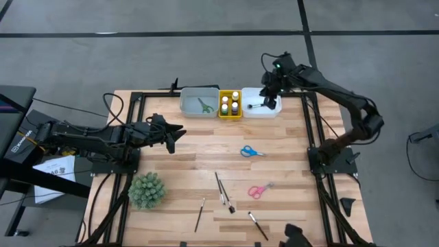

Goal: Pick & Place Paint Supplies
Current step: Put the pink scissors into the gray bin

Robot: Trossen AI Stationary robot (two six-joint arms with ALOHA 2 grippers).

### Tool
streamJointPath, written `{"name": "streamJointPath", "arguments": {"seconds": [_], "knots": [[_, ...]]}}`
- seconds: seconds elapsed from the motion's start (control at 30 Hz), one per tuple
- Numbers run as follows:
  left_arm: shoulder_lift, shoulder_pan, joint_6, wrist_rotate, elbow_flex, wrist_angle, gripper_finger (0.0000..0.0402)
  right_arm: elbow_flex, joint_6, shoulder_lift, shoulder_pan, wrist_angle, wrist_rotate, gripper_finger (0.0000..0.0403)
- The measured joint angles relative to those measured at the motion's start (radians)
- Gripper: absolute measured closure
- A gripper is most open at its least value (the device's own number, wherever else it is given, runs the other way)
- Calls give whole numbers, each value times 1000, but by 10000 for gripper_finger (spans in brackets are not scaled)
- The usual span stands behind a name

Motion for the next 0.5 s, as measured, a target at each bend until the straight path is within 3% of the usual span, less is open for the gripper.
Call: {"name": "streamJointPath", "arguments": {"seconds": [0.23,0.5], "knots": [[0,0,1,0,0,0,262,0,213,-113,97,-104,0,351],[0,0,1,0,0,0,262,0,387,-169,313,-194,0,351]]}}
